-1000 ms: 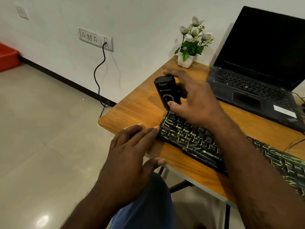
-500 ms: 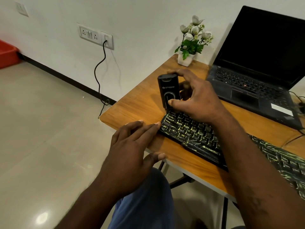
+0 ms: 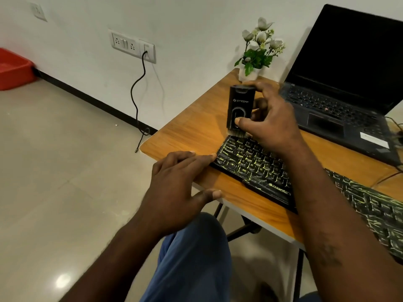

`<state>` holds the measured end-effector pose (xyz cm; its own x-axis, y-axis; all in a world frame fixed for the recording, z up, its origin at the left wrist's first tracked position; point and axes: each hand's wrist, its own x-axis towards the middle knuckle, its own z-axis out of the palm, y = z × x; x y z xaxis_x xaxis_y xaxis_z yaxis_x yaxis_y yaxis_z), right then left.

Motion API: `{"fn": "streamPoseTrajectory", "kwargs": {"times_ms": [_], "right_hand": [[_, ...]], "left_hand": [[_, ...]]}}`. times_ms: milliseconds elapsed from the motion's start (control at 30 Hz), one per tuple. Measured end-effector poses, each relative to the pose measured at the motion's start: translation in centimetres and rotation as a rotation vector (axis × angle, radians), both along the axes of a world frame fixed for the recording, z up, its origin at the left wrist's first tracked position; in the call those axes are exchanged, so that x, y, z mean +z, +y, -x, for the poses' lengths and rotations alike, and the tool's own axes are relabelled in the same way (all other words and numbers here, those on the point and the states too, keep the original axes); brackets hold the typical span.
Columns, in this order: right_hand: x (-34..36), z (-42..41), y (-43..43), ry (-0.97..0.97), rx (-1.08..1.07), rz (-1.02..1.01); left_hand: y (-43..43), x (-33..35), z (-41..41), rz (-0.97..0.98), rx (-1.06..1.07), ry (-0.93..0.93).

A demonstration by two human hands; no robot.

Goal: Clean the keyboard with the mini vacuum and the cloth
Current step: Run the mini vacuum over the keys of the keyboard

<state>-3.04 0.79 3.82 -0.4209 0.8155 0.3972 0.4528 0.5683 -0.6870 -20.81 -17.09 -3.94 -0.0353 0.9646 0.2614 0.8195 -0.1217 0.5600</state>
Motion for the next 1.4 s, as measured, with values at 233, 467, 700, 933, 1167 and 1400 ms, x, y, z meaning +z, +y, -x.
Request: {"fn": "streamPoseTrajectory", "kwargs": {"times_ms": [233, 467, 700, 933, 1167, 1400], "right_hand": [[-0.2, -1.0, 1.0, 0.029, -0.143, -0.004], [-0.6, -1.1, 1.7, 0.087, -0.332, -0.137], [-0.5, -0.7, 1.2, 0.084, -0.106, -0.016], [-0.5, -0.7, 0.7, 0.033, 0.087, 0.017], [-0.3, -0.6, 0.5, 0.0, 0.123, -0.012], [-0.1, -0.5, 0.1, -0.042, 0.205, 0.019]], "left_hand": [[7.3, 3.9, 1.7, 0.072, 0.078, -0.453], [16.5, 4.4, 1.1, 0.134, -0.057, -0.261], [17.8, 4.3, 1.4, 0.172, -0.177, -0.29], [18.1, 3.9, 1.8, 0.168, -0.156, -0.347], [18.3, 3.9, 1.9, 0.16, -0.162, -0.371], [18.8, 3.6, 2.0, 0.122, -0.108, -0.31]]}}
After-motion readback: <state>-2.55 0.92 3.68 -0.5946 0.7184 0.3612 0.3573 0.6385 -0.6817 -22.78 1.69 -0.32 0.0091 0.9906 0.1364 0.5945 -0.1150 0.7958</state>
